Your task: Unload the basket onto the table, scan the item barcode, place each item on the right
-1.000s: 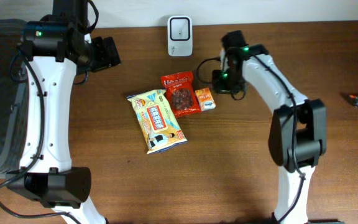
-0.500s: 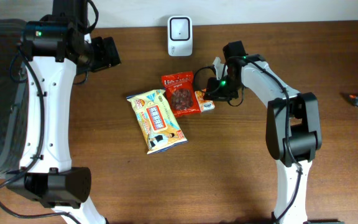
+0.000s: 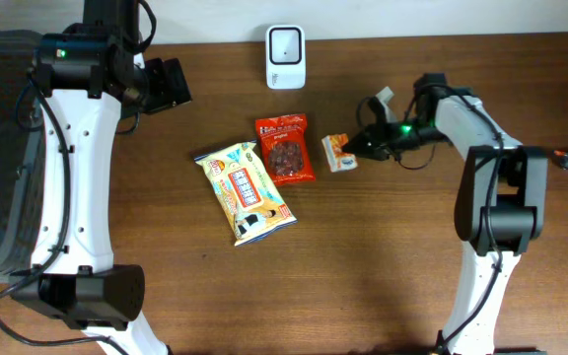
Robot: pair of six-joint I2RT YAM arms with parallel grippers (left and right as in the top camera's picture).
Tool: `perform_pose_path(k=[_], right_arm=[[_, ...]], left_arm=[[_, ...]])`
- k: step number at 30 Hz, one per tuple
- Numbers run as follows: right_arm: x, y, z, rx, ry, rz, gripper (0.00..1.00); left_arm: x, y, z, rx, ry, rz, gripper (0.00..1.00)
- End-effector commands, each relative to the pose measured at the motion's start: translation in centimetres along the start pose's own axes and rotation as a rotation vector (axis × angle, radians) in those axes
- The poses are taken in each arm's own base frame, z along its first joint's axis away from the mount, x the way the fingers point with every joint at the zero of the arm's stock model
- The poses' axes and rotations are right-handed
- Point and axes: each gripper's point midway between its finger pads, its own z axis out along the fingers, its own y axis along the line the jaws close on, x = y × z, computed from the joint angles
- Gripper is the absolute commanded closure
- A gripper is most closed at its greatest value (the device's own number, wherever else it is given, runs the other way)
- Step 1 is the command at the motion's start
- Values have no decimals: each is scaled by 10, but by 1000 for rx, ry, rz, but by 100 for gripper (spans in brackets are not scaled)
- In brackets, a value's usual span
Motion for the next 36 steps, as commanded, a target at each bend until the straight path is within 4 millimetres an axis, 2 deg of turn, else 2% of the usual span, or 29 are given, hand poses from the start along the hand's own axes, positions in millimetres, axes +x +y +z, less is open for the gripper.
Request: perform_pose_path(k=[1,4,5,6,7,8,9,10,11,12,13,15,18,21,23,25,26,29,31,36], right_arm=[[3,12,7,-85,4,-52,96],[5,1,8,-19,20,-43,96],[8,-13,9,70,38,11,96],[12,-36,5,209,53,94,96],[15,-54,0,317,56,165,92],[19,-71,-6,429,53,232,79],[21,-80,-11,494,53,266,56],[23,-83,-13,515,56,275,42],[27,-88,-17,555,62,301,33],[29,-89,-21,586,70,310,31],[31,-87,-26,608,78,316,31],[27,-71,-39,640,77,306,31],[19,-34,-56,757,57,211,31],[18,-12,-52,921,53,102,34],[20,-4,-35,1071,84,-11,40],[22,-5,-14,1213,78,-60,57],[24,-6,-5,1257,84,-94,60],[26,-12,3,1394,40,-128,64],[28,-17,14,1398,37,-148,66],[32,-40,22,1390,15,-147,70]], left_arm=[[-1,2,1,-11,-3,-11,1],[-1,2,1,-11,-3,-12,1],[-1,2,1,-11,-3,-12,1],[-1,2,1,-11,-3,-12,1],[-1,2,1,-11,-3,-12,1],[-1,2,1,-11,-3,-11,1],[-1,2,1,-11,-3,-12,1],[-1,2,1,-11,-3,-12,1],[-1,2,1,-11,-3,-12,1],[-1,2,1,-11,-3,-12,1],[-1,2,1,-11,-3,-12,1],[-1,2,1,-11,-3,-12,1],[-1,2,1,-11,-3,-12,1],[-1,2,1,-11,-3,-11,1],[-1,2,1,-11,-3,-12,1],[-1,2,1,-11,-3,-12,1],[-1,2,1,-11,-3,-12,1],[-1,2,1,-11,-3,-12,1],[-1,2,1,-11,-3,-12,1],[-1,2,1,-11,-3,-12,1]])
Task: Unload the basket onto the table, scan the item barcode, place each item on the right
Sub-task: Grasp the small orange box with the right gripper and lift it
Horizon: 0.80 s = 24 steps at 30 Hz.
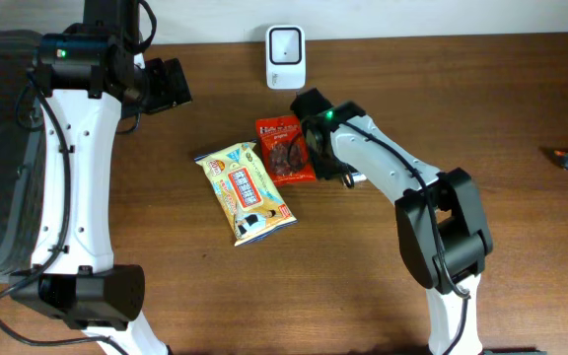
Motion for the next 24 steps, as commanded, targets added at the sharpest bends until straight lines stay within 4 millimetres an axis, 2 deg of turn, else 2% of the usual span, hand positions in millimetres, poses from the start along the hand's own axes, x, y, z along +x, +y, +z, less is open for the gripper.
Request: perform_pose_path(k=[1,4,7,8,11,12,15,17,19,24], right_arm=[[8,-3,19,36,7,15,70],[10,-1,24,33,4,17,71],[10,1,25,22,1,53,96],[8,6,20,-16,6,65,96],[-6,20,-4,-186,13,100,96],[-15,22,-20,-266,15,121,96],[-28,40,-64,-617,29,56,96],[-31,41,-76,-775,35,53,96],[-25,35,-75,-899,84,102,96],[9,38,-39,-995,222,183,96]], left_arm=[[-1,2,1,-11,-3,-12,1],[-1,2,1,-11,-3,-12,1],[-1,2,1,-11,-3,-12,1],[-1,2,1,-11,-3,-12,1],[-1,2,1,-11,-3,-11,1],[-1,2,1,-11,-3,-12,1],[-1,2,1,-11,-3,-12,1],[-1,2,1,-11,-3,-12,1],[-1,2,1,-11,-3,-12,1],[-1,2,1,-11,-3,-12,1]])
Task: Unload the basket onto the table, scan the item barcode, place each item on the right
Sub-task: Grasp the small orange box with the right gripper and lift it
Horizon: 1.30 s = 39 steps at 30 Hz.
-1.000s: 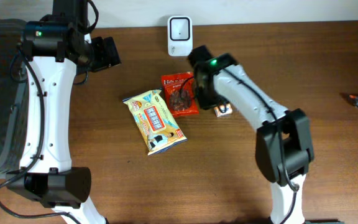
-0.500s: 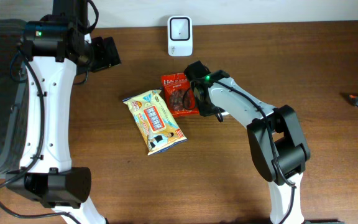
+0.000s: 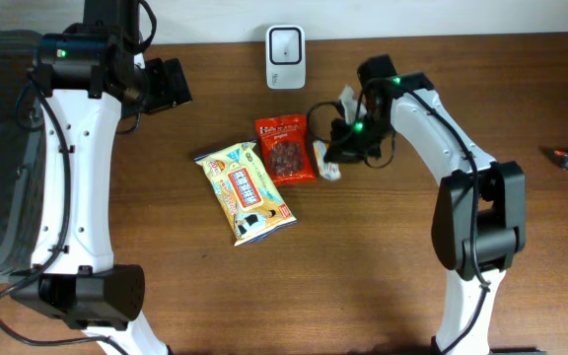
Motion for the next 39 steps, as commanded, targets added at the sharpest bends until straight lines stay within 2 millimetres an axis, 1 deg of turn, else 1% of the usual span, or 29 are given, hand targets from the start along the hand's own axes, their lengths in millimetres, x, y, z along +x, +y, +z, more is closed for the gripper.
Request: perform_pose_path(k=[1,3,5,6,7,8,9,10,11,12,14,15,16,18,20,21,22,23,24,25,27,30,31,33,34,35,36,38,39], right_arm=[[15,-7,12,-107,47,46,96],[12,-36,6,-40,24,121,96],[2,-65,-12,-31,-23,185,96],[0,-82,-20,-1,-43,217,93],[0,-92,-26,12,-52,239,90],[0,-104,-31,29,-60,264,89],[3,-124,-39,84,-67,301,85],[5,-137,-44,129,-70,321,86],[7,-147,-48,158,-74,336,91],[8,-150,-50,157,-75,342,96],[11,-153,-52,168,-67,346,96],[12,-157,-52,193,-63,348,93],[14,-159,-54,207,-59,349,92],[10,-152,-63,201,-58,335,92],[2,-135,-73,150,-69,285,90],[-3,-124,-76,96,-78,248,84],[-5,-117,-74,63,-83,223,79],[-5,-122,-69,108,-75,213,68],[-3,-126,-63,149,-61,203,58],[0,-127,-57,171,-50,194,56],[3,-130,-40,210,-40,185,56],[4,-140,-22,231,-67,253,58],[5,-143,-17,230,-69,256,61],[8,-148,-10,230,-74,253,79],[8,-148,-10,229,-75,254,92],[7,-144,-10,203,-75,253,96],[5,-133,-10,143,-72,251,96],[0,-104,-10,-15,-71,215,96],[-2,-83,-12,-138,-70,187,96]], left_arm=[[-1,2,1,-11,-2,-12,1],[-1,3,1,-12,-3,-12,1],[-1,2,1,-11,-2,-11,1],[-1,2,1,-11,-2,-12,1],[-1,2,1,-11,-2,-12,1],[-1,2,1,-11,-2,-12,1],[-1,2,1,-12,-2,-11,1],[-1,2,1,-11,-2,-12,1],[-1,2,1,-11,-2,-12,1],[-1,2,1,-11,-2,-11,1],[-1,2,1,-11,-2,-12,1],[-1,2,1,-11,-3,-12,1],[-1,2,1,-11,-2,-12,1],[-1,2,1,-11,-2,-11,1],[-1,2,1,-11,-2,-12,1],[-1,2,1,-11,-2,-12,1],[-1,2,1,-11,-2,-12,1],[-1,2,1,-11,-2,-12,1],[-1,2,1,-11,-2,-12,1],[-1,2,1,-11,-2,-12,1],[-1,2,1,-11,-2,-12,1],[-1,2,1,-11,-2,-12,1],[-1,2,1,-11,-2,-12,1],[-1,2,1,-11,-2,-12,1],[-1,2,1,-11,-2,-12,1],[-1,2,1,-11,-2,-12,1],[-1,2,1,-11,-2,-11,1],[-1,2,1,-11,-2,-12,1],[-1,2,1,-11,-2,-12,1]])
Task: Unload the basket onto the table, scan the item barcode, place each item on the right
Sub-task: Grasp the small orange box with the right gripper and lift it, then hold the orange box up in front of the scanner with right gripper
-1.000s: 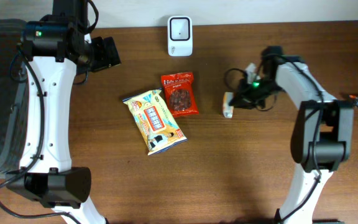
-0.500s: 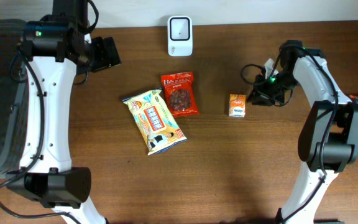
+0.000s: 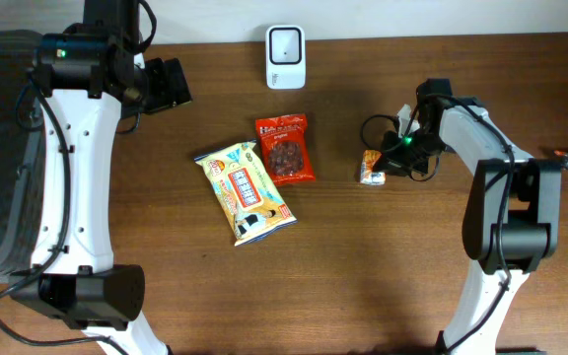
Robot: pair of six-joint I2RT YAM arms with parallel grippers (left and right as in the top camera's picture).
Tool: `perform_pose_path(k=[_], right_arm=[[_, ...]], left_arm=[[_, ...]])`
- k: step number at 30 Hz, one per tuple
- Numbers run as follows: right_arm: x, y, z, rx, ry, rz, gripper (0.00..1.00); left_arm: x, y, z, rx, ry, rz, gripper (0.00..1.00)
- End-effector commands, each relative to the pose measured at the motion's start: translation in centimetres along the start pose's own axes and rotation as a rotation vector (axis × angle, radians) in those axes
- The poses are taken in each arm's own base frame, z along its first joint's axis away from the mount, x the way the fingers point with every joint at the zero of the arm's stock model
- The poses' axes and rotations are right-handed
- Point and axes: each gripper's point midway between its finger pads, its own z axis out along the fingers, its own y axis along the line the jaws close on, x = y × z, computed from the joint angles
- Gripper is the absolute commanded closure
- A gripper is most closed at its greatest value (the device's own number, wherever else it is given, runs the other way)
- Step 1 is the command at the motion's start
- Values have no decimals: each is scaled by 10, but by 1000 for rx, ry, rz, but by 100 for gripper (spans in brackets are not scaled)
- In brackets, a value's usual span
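Note:
The white barcode scanner (image 3: 285, 43) stands at the back edge of the table. A small orange and white packet (image 3: 372, 167) is low over the table right of centre, and my right gripper (image 3: 387, 158) is shut on its right end. The red snack packet (image 3: 285, 148) and the yellow snack bag (image 3: 247, 192) lie flat in the middle, left of the small packet. My left gripper (image 3: 173, 83) hangs high at the back left, away from all items; its fingers cannot be made out from above.
A red-wrapped item lies at the right edge of the table. Grey fabric covers the far left side. The right arm's cable loops close behind its gripper.
My right gripper has moved right and slightly forward with the small packet, from beside the red packet to about a packet's width away from it. The left arm has not moved.
My right gripper was first at the small packet just right of the red packet. Then the arm was swung over the red packet, hiding the small one. Later it held the packet beside the red packet's right edge, and now holds it farther right.

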Motion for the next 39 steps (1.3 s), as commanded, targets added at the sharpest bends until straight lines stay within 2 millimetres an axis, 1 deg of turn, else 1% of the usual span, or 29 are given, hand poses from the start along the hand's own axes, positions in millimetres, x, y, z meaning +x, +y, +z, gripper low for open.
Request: perform_pose_path(k=[1,2,3,5,6,7,9,13,15,20,22,24,25,26,27,28,29,30,31,32,33,34,35,36,37,38,39], right_arm=[[13,55,-2,-343,70,-55,96],[17,80,-13,-501,79,-111,96],[21,103,-29,-666,78,-167,96],[25,129,-55,-886,54,-251,96],[27,138,-65,-968,42,-282,96],[28,142,-67,-989,39,-296,96],[31,148,-63,-991,45,-323,96],[41,173,-56,-1029,57,-432,96],[46,181,-52,-1032,66,-464,96],[47,182,-49,-1023,77,-455,96],[39,173,-34,-905,98,-376,96],[15,156,-12,-680,69,-231,96],[-2,150,-10,-569,15,-195,96],[-17,148,-11,-484,-38,-179,96],[-40,145,-15,-344,-129,-152,96],[-59,143,-22,-218,-218,-130,96],[-83,144,-36,-65,-352,-129,96],[-104,150,-55,82,-504,-143,96],[-115,157,-67,170,-607,-158,96],[-127,168,-82,270,-737,-199,96],[-135,184,-91,354,-847,-283,96],[-139,196,-96,421,-916,-352,96],[-145,209,-99,528,-1004,-431,96],[-149,215,-99,585,-1049,-476,96],[-156,222,-95,645,-1080,-555,96],[-166,227,-87,690,-1102,-636,96],[-174,228,-82,722,-1116,-692,96]], left_arm=[[-1,2,1,-11,-2,-12,1],[-1,2,1,-11,-2,-12,1],[-1,2,1,-11,-2,-12,1],[-1,2,1,-11,-2,-12,1],[-1,2,1,-11,-2,-12,1],[-1,2,1,-11,-2,-11,1],[-1,2,1,-12,-2,-11,1],[-1,2,1,-11,-2,-12,1],[-1,2,1,-11,-2,-12,1],[-1,2,1,-11,-2,-12,1],[-1,2,1,-11,-2,-12,1],[-1,2,1,-11,-2,-12,1],[-1,2,1,-11,-2,-12,1],[-1,2,1,-11,-3,-12,1],[-1,2,1,-11,-2,-12,1],[-1,2,1,-11,-2,-12,1],[-1,2,1,-11,-2,-12,1],[-1,2,1,-11,-2,-12,1],[-1,2,1,-11,-2,-12,1],[-1,2,1,-11,-2,-12,1],[-1,2,1,-11,-2,-12,1],[-1,2,1,-11,-2,-12,1],[-1,2,1,-11,-2,-12,1],[-1,2,1,-11,-2,-12,1],[-1,2,1,-11,-2,-12,1],[-1,2,1,-11,-2,-12,1],[-1,2,1,-11,-2,-12,1]])
